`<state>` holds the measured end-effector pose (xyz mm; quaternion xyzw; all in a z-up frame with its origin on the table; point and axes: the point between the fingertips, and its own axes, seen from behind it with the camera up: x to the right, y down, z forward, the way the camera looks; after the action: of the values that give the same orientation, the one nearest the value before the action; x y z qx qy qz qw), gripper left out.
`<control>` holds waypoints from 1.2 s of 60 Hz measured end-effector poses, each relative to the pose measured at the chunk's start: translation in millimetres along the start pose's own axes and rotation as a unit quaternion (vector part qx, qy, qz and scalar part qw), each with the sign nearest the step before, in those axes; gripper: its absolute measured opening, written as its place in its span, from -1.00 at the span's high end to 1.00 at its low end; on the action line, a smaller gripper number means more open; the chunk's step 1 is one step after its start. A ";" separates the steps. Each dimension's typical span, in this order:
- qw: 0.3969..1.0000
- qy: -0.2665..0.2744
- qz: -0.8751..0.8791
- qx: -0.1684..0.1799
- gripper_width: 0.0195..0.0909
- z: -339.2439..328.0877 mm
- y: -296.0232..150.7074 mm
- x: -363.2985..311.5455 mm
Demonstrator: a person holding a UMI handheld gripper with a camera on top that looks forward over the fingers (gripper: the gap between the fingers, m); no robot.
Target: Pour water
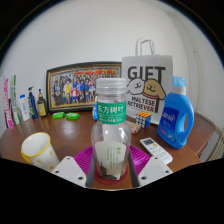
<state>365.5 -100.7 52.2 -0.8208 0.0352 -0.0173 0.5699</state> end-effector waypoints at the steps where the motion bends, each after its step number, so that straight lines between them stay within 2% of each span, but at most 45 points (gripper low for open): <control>1: 1.000 0.001 0.000 -0.002 0.04 -0.3 0.3 0.3; 4: 1.000 0.005 -0.002 -0.018 -0.08 -1.6 4.8 1.4; 9: 0.999 0.009 -0.002 -0.041 -0.80 -7.7 10.5 1.1; 10: 0.999 0.009 -0.001 -0.043 -0.88 -9.6 10.5 0.6; 13: 0.998 0.014 0.007 -0.054 -0.83 -17.0 11.7 0.9; 31: 0.993 0.064 0.014 -0.093 -0.85 -114.7 -9.4 -12.8; 44: 0.991 0.089 0.019 -0.098 -0.84 -223.1 -37.0 -55.6; 54: 0.989 0.092 0.026 -0.109 -0.85 -290.4 -37.8 -92.9; 72: 0.991 0.087 0.012 -0.104 -0.85 -344.8 -43.6 -132.8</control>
<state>211.1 -397.3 215.2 -0.8705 0.0962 -0.0774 0.4765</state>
